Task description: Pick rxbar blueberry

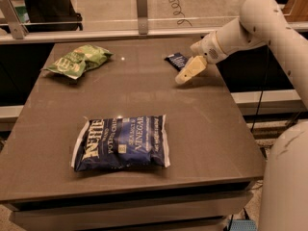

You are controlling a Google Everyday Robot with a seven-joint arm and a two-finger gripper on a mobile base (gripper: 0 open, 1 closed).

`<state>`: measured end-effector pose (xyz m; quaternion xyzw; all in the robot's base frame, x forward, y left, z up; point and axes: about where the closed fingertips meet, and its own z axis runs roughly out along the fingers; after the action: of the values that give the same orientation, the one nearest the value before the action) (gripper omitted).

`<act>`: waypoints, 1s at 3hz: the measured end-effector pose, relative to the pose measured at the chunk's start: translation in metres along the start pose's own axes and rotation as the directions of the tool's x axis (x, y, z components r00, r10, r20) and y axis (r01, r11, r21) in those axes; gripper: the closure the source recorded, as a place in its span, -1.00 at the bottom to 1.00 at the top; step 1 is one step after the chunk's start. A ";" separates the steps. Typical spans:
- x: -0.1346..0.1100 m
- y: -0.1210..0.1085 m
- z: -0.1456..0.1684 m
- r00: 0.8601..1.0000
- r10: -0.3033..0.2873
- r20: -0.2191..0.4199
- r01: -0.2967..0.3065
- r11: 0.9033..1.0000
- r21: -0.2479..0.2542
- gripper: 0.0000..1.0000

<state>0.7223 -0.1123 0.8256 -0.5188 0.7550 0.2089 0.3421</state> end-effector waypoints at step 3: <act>0.010 0.002 0.010 1.000 0.012 0.002 -0.012 1.000 0.001 0.28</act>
Offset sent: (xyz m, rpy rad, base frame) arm -0.0022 -0.0061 -0.0132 0.0060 -0.0006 -0.0233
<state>0.7211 -0.1117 0.8113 -0.5140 0.7578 0.2113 0.3420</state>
